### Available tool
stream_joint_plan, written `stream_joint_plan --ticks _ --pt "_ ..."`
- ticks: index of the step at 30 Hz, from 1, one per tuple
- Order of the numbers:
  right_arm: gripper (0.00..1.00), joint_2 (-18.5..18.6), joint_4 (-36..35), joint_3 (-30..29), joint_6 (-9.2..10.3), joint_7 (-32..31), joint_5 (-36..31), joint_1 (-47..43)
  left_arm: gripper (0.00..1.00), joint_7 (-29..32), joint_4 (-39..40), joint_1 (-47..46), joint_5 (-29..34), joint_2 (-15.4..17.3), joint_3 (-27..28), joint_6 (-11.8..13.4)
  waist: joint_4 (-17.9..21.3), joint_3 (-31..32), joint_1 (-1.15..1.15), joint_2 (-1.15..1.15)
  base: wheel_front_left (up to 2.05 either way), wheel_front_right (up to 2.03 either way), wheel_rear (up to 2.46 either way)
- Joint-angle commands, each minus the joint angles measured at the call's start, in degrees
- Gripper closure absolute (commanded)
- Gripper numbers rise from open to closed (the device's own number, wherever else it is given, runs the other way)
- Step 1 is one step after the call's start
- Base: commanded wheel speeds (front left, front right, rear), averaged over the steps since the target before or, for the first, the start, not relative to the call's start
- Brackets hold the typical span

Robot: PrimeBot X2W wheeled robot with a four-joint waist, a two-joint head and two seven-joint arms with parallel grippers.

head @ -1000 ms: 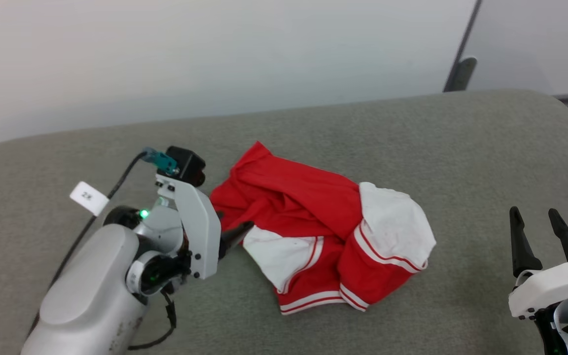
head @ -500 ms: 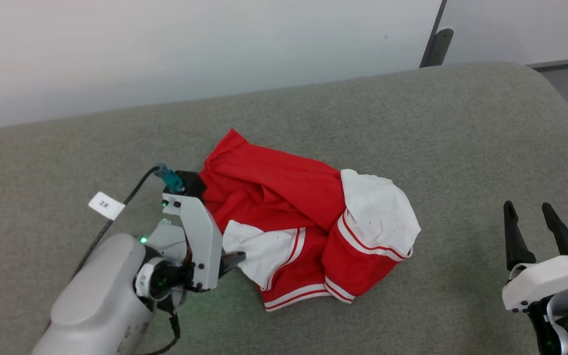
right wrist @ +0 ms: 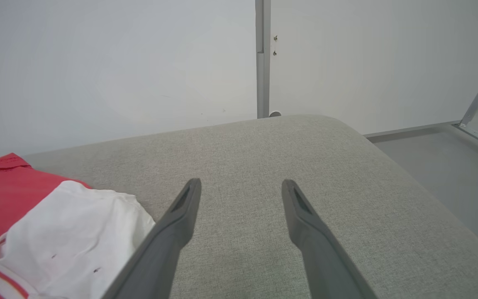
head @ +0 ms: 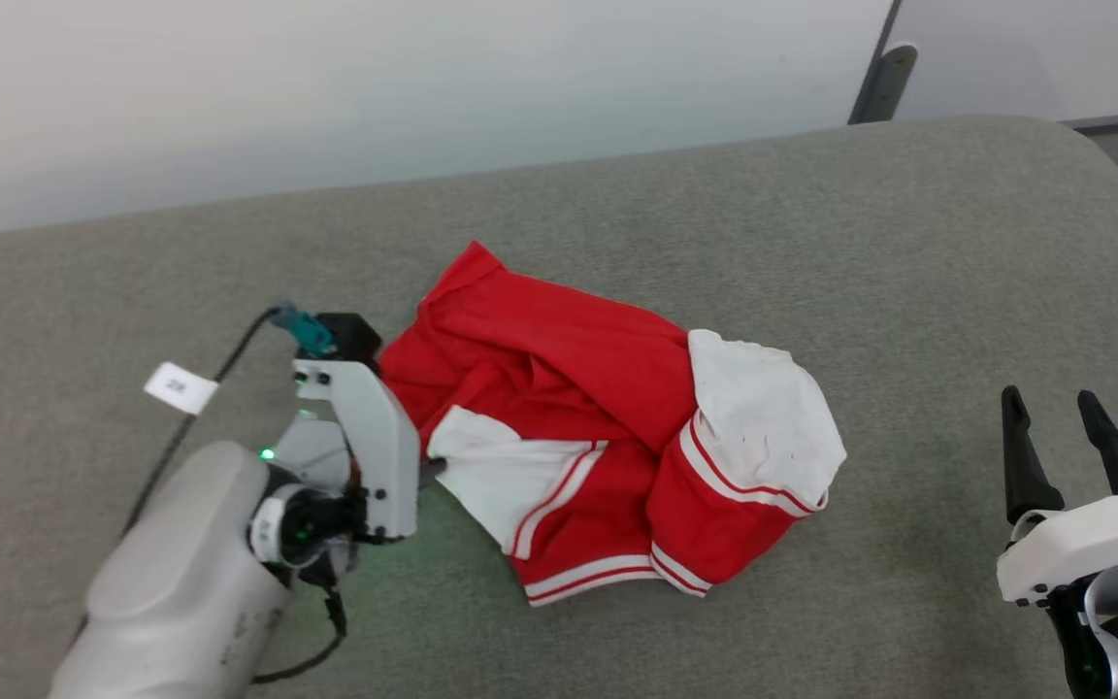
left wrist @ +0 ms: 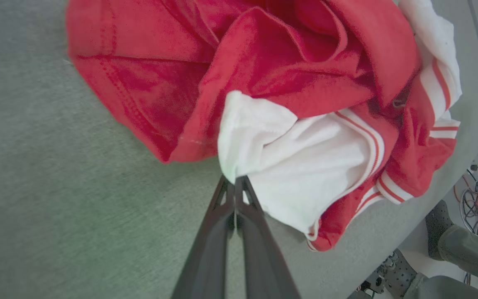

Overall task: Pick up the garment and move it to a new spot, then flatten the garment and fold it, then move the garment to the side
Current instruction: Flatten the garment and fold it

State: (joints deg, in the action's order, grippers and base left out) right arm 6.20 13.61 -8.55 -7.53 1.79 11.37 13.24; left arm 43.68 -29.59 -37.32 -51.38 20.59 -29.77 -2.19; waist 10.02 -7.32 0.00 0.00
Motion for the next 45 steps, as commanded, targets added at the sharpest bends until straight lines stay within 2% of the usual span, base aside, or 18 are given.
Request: stream_joint_plan --ticks 1,7,12,19,24,33,40,41,42,44,45 --pt "0.00 0.1 0.1 -0.2 0.08 0.3 -0.6 -0.4 1.00 -0.6 0.1 -0.2 -0.2 0.7 0.6 0.1 -0.7 0.2 0.00 0.00 0.00 0.00 0.00" --pt "0.00 0.0 -0.1 -1.3 0.08 0.1 -1.0 -0.9 1.00 -2.3 1.3 1.6 -1.0 3.1 2.7 0.8 -3.0 0.6 0.00 0.00 0.00 0.00 0.00" --pt "0.00 -0.1 0.0 -1.7 0.08 -0.1 -1.4 -1.1 1.00 -3.6 3.5 4.2 -1.2 6.5 4.8 1.9 -4.9 1.2 0.00 0.00 0.00 0.00 0.00" --pt "0.00 -0.4 -0.2 -1.6 0.08 -0.5 -1.8 -2.3 1.00 -6.0 7.5 10.7 -0.3 12.4 7.8 5.9 -6.3 2.0 0.00 0.00 0.00 0.00 0.00" --pt "0.00 -0.5 0.0 -1.3 0.08 -0.6 -1.9 -2.7 1.00 -8.1 6.9 14.7 1.0 15.6 8.8 7.8 -6.6 2.5 0.00 0.00 0.00 0.00 0.00" --pt "0.00 -0.6 0.5 -0.8 0.08 -0.9 -1.7 -3.9 1.00 -8.9 1.3 18.1 3.1 17.2 7.4 9.7 -6.0 3.8 0.00 0.00 0.00 0.00 0.00" --pt "0.00 -0.6 0.7 -0.9 0.08 -1.3 -1.5 -4.5 1.00 -8.5 -0.9 18.6 2.9 16.6 6.3 8.5 -5.8 4.2 0.00 0.00 0.00 0.00 0.00" --pt "0.00 -0.6 0.6 -0.9 0.08 -1.2 -1.5 -4.5 0.97 -8.8 -0.6 18.4 2.8 16.5 6.5 8.1 -5.9 4.2 0.00 0.00 0.00 0.00 0.00" --pt "0.00 -0.6 0.5 -0.9 0.08 -1.3 -1.5 -4.6 0.37 -9.2 -0.4 18.1 2.7 16.4 6.5 7.9 -6.0 4.2 0.00 0.00 0.00 0.00 0.00" --pt "0.00 -0.6 0.4 -0.6 0.08 -1.4 -1.4 -4.6 0.00 -9.8 0.2 17.8 2.9 16.7 6.5 7.6 -6.2 4.2 0.00 0.00 0.00 0.00 0.00" --pt "0.00 -0.4 0.3 -0.5 0.08 -1.4 -1.3 -4.7 0.00 -10.1 0.7 17.6 2.9 16.7 6.6 7.2 -6.4 4.3 0.00 0.00 0.00 0.00 0.00"
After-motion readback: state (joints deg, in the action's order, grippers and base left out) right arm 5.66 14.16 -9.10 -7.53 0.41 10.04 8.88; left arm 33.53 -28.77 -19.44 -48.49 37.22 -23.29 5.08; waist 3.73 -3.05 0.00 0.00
